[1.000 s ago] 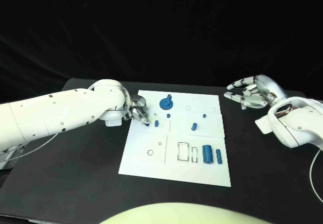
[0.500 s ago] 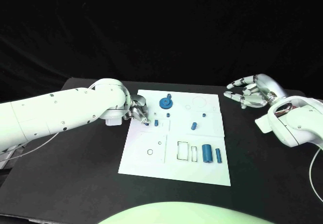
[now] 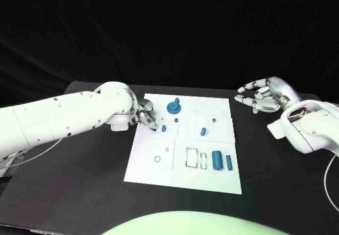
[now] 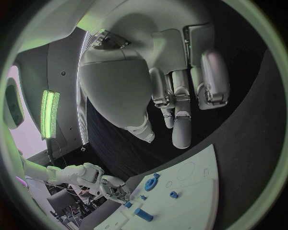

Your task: Assemble the parts on the task board

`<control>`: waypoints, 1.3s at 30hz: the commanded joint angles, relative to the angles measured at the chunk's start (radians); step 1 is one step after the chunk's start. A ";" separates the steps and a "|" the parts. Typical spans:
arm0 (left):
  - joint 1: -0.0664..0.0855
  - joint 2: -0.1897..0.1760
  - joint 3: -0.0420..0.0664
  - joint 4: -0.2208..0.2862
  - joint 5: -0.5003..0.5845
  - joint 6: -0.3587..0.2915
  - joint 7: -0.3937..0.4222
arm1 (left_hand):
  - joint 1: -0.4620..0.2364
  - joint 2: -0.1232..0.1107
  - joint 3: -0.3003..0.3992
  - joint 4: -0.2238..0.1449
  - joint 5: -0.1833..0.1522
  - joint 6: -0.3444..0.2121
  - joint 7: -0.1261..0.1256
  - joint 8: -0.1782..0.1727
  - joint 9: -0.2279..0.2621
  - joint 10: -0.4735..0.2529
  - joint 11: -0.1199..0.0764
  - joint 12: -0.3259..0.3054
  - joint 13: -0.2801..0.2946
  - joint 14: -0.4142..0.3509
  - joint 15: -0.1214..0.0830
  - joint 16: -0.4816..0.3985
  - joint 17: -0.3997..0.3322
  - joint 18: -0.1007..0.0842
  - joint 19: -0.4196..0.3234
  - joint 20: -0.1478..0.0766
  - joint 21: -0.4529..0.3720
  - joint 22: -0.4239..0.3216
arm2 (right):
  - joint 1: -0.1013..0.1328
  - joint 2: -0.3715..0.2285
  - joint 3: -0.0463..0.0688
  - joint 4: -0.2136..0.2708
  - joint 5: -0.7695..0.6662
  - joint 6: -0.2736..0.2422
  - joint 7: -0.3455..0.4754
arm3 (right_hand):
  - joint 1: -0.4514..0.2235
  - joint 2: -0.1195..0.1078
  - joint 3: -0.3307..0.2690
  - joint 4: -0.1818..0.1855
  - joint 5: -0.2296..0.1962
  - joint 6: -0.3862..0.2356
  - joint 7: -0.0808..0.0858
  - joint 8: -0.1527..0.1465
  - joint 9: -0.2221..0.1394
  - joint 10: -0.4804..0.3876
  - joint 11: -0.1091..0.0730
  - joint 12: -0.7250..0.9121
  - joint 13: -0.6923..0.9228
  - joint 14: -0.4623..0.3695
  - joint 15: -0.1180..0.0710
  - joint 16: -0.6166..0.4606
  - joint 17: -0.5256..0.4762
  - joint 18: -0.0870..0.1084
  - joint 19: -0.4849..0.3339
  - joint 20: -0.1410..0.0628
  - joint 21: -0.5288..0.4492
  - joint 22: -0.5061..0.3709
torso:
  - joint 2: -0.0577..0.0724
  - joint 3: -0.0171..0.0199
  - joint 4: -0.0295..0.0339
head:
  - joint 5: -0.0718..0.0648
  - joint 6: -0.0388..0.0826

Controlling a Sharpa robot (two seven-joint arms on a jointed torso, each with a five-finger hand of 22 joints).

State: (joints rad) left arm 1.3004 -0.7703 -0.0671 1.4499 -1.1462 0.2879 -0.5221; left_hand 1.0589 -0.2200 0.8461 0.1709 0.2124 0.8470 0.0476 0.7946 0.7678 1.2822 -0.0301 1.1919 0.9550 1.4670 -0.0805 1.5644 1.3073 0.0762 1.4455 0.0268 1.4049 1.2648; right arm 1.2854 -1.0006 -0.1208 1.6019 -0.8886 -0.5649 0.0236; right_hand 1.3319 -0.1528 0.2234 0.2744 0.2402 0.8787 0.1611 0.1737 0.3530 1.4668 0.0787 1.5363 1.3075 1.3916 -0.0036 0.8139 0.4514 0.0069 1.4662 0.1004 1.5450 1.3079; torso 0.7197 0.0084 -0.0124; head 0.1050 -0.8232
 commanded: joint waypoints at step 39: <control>-0.006 0.011 -0.001 -0.023 -0.002 0.012 0.004 | -0.080 -0.014 -0.265 0.116 -0.005 0.029 -0.011 0.008 -0.067 0.008 -0.002 0.018 0.007 0.104 -0.010 0.006 0.263 -0.014 0.008 -0.013 0.006 0.012 | 0.000 -0.005 0.000 0.004 -0.003 0.006 0.013 | -0.013 0.000 -0.001 0.008 -0.001 0.005 -0.002 0.004 0.001 0.064 -0.006 -0.007 0.221 -0.003 -0.005 0.004 -0.002 0.004 0.080 -0.002 -0.013 0.237 | 0.000 -0.0009 -0.0002 | -0.008 -0.002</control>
State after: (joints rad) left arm 1.2978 -0.7592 -0.0672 1.4253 -1.1467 0.2958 -0.5210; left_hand 0.9748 -0.2332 0.5903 0.2849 0.2076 0.8758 0.0336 0.8037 0.7023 1.2854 -0.0335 1.2075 0.9630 1.4633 -0.0840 1.5644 1.3073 0.0763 1.4526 0.0197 1.4079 1.2761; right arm 1.2854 -1.0055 -0.1208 1.6053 -0.8880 -0.5654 0.0266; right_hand 1.3319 -0.1528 0.2206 0.2772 0.2401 0.8787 0.1611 0.1737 0.3536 1.4668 0.0787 1.5324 1.3073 1.3916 -0.0036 0.8139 0.4515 0.0068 1.4662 0.1004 1.5354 1.3074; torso 0.7196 0.0079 -0.0118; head 0.0967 -0.8265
